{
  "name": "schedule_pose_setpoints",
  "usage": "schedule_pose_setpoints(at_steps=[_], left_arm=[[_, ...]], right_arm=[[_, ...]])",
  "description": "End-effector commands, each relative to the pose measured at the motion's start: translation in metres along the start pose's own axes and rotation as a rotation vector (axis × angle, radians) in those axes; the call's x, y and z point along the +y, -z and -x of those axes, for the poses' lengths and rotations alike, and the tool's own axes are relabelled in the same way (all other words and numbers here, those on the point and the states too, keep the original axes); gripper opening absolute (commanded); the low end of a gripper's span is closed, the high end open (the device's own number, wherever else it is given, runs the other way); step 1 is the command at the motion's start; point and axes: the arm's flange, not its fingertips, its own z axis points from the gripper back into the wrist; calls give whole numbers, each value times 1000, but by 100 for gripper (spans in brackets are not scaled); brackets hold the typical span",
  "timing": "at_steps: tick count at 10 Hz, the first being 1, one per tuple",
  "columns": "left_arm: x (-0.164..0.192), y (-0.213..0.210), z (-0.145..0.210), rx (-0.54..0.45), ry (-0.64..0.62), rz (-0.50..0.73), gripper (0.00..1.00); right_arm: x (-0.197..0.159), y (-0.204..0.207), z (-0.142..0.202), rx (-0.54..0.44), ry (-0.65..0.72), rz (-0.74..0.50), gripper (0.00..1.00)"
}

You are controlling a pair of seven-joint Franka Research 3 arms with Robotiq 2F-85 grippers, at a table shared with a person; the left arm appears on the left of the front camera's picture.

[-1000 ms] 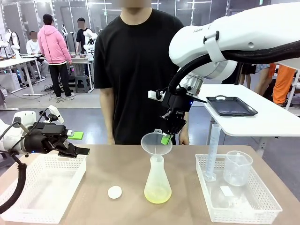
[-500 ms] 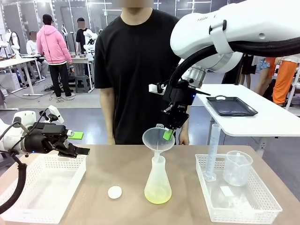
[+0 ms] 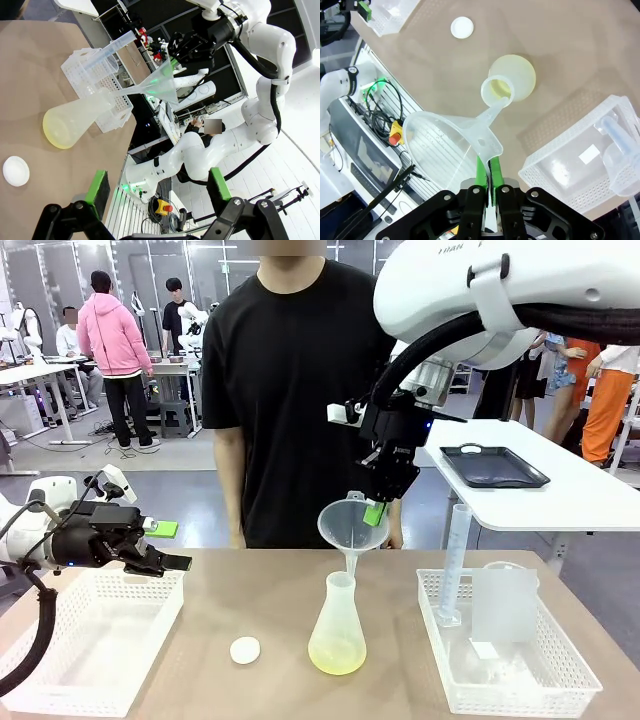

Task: Prepare the solutions needed for the experiment.
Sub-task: Once the solution is in the Big flask , pick up the Plastic Funnel and place it back into the right Organizing basket.

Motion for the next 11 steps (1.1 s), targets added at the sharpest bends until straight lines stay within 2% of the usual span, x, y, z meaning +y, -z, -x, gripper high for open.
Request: schedule_pose_setpoints(at_steps=[1,4,8,11], left_arm=[[-2,-1,0,14,6,9,100],[-2,-1,0,14,6,9,100],[-2,-1,0,14,6,9,100],[-2,-1,0,14,6,9,100]], right_arm=[[-2,-14,9,-15,8,22,0],[0,-27,19,-58,-57,-13,0],[-2,-34,35,-54,-21,-33,0],[-25,-37,84,-50,80,-40,0]])
